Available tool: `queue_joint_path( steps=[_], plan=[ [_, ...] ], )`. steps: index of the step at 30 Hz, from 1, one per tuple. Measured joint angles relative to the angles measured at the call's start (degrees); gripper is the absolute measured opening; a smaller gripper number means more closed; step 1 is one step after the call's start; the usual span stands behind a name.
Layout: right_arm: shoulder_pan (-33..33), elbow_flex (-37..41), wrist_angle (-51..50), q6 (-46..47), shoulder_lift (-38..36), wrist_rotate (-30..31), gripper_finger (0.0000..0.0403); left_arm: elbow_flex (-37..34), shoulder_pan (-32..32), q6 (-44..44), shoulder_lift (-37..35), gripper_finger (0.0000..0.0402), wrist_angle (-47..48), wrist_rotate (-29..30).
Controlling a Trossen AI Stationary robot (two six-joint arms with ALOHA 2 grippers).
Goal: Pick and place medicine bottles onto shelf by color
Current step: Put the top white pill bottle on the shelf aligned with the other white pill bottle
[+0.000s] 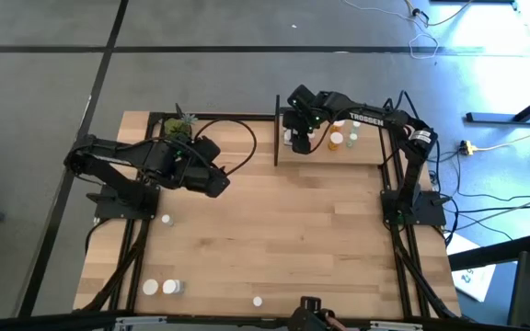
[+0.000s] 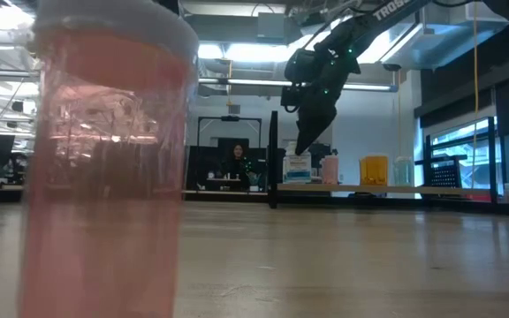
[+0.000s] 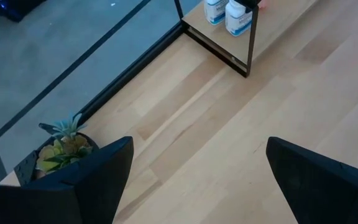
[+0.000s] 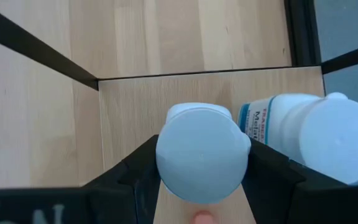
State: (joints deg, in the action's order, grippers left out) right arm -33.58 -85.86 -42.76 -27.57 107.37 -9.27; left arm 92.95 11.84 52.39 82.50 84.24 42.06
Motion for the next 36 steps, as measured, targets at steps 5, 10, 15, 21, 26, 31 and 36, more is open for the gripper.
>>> queue_joint_path(
  steps=[5,10,15,21,26,31,36],
  plan=[
    [0.0,0.0,0.02,-0.16,0.0,-0.01,0.0188,0.0,0.0,0.01,0.0,0.0363,0.01,0.0],
    [0.0,0.0,0.09,0.41,0.0,-3.22,0.0188,0.0,0.0,0.02,0.0,0.0363,0.01,0.0],
    [0.02,0.0,1.46,1.77,0.33,-3.29,0.0188,0.0,0.0,0.01,0.0,0.0363,0.02,0.0],
    [0.0,0.0,1.92,1.69,0.76,-2.41,0.0188,0.0,0.0,-0.01,0.0,0.0363,0.03,0.0],
    [0.0,0.0,0.89,1.39,0.76,-2.39,0.0188,0.0,0.0,-0.01,0.0,0.0363,0.05,0.0],
    [0.0,0.0,1.0,1.39,0.76,-2.39,0.0188,0.0,0.0,-0.04,0.0,0.0363,0.07,0.0],
    [0.0,0.0,1.0,1.57,0.76,-2.37,0.0191,0.0,0.0,-0.04,0.0,0.0363,0.07,0.0]
  ],
)
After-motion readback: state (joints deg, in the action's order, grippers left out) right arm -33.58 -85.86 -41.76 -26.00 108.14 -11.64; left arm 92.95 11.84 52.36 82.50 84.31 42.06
